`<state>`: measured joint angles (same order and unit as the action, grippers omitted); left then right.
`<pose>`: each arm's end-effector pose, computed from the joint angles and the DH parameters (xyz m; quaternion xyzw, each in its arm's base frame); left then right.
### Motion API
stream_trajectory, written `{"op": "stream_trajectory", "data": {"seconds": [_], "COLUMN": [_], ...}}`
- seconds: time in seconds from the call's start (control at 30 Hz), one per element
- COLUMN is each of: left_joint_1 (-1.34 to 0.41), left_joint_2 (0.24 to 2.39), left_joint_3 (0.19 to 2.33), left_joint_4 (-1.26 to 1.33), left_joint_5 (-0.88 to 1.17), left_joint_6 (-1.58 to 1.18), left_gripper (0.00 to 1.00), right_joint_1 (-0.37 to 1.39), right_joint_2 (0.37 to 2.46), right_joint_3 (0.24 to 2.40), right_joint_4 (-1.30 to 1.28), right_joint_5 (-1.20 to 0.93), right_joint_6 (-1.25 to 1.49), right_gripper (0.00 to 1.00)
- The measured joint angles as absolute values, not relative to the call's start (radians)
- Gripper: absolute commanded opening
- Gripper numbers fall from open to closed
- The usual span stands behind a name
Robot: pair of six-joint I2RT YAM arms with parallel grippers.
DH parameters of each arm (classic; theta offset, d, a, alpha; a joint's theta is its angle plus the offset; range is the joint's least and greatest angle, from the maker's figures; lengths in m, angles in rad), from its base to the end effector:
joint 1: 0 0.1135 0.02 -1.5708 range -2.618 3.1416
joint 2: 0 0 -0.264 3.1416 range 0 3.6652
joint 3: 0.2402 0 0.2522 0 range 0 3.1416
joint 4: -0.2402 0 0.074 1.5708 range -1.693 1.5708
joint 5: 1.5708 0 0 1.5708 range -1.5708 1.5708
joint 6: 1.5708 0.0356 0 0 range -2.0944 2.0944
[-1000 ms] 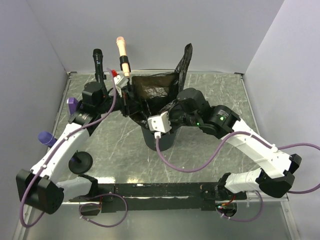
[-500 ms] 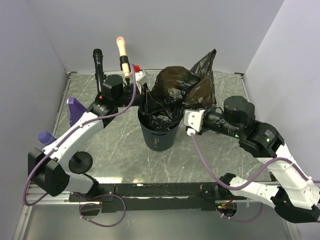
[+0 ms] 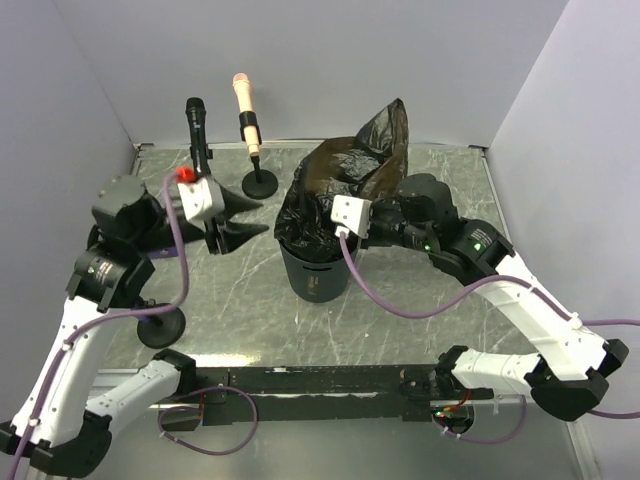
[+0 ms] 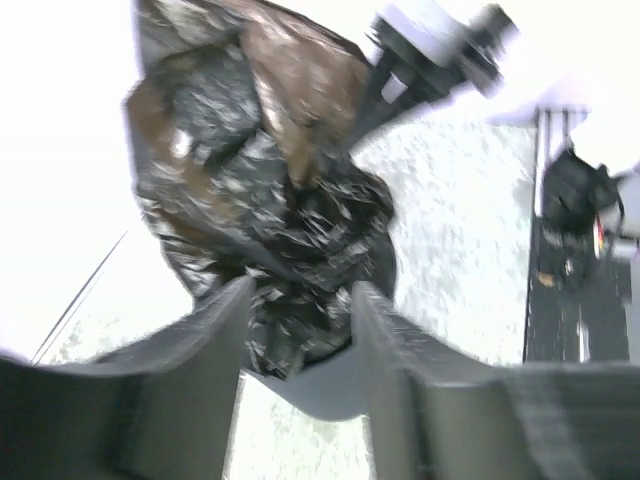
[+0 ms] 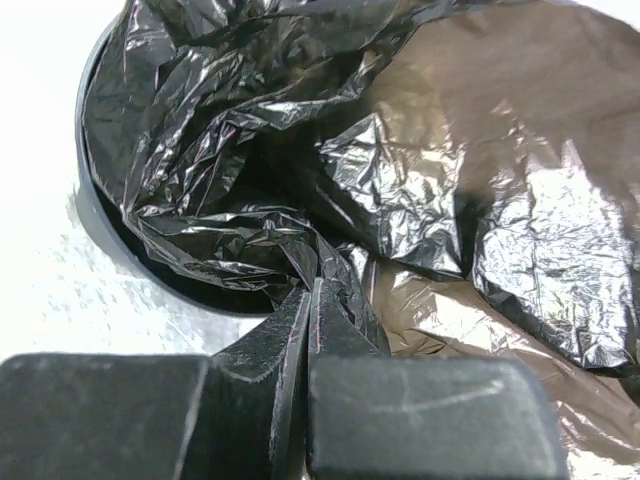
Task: Put the trash bags into the trash bin
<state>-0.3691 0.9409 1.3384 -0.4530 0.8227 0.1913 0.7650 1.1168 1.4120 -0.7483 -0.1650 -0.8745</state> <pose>0.1446 -0.0839 0.4715 0.4482 0.5639 -0.3452 0.6016 0.1541 0.1560 0.4317 -0.6475 0.5447 0.0408 0.5314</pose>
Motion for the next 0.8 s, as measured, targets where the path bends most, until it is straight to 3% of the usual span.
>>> {"op": "stream_trajectory", "data": {"seconds": [0.2, 0.57, 0.7, 0.8], "left_joint_1": [-0.394, -0.500, -0.534, -0.533], "left_joint_2": [0.991, 1.259, 1.322, 1.362], "left_joint_3": [1.181, 1.144, 1.121, 1.119], "left_joint_4": [-0.430, -0.297, -0.175, -0.129], "left_joint_5": [0.858, 0.868, 0.860, 0.832], "left_joint_6": [0.280, 0.330, 0.321, 0.296], "left_gripper": [0.23, 0.11, 0.13, 0.21], "right_joint_1": [0.765, 0.765, 0.765, 0.765], "right_joint_2": [1.136, 1.168, 1.171, 1.166], "right_joint_3": [1.446, 1.473, 1.451, 1.425], "right_joint_4": [-0.731, -0.693, -0.682, -0.681], "right_joint_5": [-0.170, -0.169, -0.172, -0.173], "right_joint_6": [-0.830, -0.763, -0.731, -0.717], "right_gripper": [0.00, 0.00, 0.00, 0.00]}}
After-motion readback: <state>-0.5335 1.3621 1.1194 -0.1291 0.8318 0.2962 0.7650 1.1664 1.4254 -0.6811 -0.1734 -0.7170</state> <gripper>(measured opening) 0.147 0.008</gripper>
